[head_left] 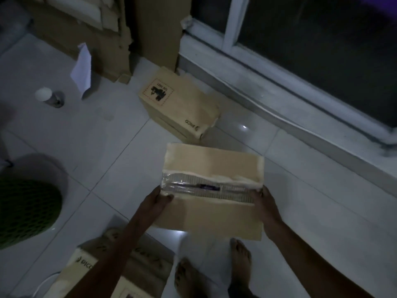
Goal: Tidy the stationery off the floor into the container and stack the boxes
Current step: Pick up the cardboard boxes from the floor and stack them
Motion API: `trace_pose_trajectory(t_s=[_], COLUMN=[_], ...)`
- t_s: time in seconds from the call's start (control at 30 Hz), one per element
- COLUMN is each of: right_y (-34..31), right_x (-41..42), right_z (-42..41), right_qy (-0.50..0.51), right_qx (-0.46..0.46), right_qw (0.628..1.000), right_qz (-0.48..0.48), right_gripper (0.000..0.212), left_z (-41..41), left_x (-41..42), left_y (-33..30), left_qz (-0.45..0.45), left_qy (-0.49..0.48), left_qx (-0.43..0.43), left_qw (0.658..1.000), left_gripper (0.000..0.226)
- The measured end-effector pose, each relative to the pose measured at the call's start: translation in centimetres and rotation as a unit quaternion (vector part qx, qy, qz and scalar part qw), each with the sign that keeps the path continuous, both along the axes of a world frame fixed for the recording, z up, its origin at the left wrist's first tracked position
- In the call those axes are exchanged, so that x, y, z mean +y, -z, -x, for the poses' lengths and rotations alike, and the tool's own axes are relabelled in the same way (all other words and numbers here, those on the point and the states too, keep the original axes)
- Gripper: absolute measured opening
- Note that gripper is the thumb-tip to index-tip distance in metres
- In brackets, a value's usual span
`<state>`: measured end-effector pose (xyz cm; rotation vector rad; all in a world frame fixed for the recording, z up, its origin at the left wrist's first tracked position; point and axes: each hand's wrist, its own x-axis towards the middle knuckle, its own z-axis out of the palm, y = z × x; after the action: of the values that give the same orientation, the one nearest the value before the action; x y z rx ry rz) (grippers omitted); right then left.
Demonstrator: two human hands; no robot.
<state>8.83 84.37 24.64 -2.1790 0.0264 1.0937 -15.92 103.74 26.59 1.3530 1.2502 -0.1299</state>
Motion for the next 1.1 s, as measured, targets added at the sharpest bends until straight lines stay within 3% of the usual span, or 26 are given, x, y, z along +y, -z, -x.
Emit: trace_pose_trajectory(t_s=[0.2, 0.3, 0.5, 0.77, 0.97, 1.1], right_y=[-15.1, -19.5, -28.9, -31.3, -30.0, -28.5], right_x=[-11.3, -13.9, -26.0, -44.3, -55.1, -61.1], right_z=[-6.9, -8.3, -11.6, -12.6, -12.6, -12.7], right_qy=[0.105, 0.118, 0.268, 0.444, 0.516, 0.554], right_qx=[-0.079, -0.104, -0.150, -0.160, -0.157, -0.156], right_qw=[0.990, 0.984, 0.946, 0.875, 0.838, 0.816], right_qz=[-0.047, -0.083, -0.106, -0.110, -0.082, -0.040], right_gripper=[0.034, 0.026, 0.031, 0.023, 0.021, 0.032], left_z=[-11.1, -14.2, -25.6, -40.6, -47.5, -51.7], left_x=[-4.5, -5.7, -13.8, -30.7, -43.9, -51.5], left_y=[-16.0, -20.2, -28.2, -29.5, -28.3, -27.2], left_qz=[0.001, -0.001, -0.037, -0.041, -0.039, -0.048], left_qy=[0.130, 0.161, 0.290, 0.462, 0.514, 0.565], left_qx=[-0.103, -0.129, -0.157, -0.179, -0.129, -0.114], left_qw=[0.986, 0.979, 0.943, 0.868, 0.847, 0.816], left_gripper=[0.031, 0.040, 0.048, 0.047, 0.055, 0.051])
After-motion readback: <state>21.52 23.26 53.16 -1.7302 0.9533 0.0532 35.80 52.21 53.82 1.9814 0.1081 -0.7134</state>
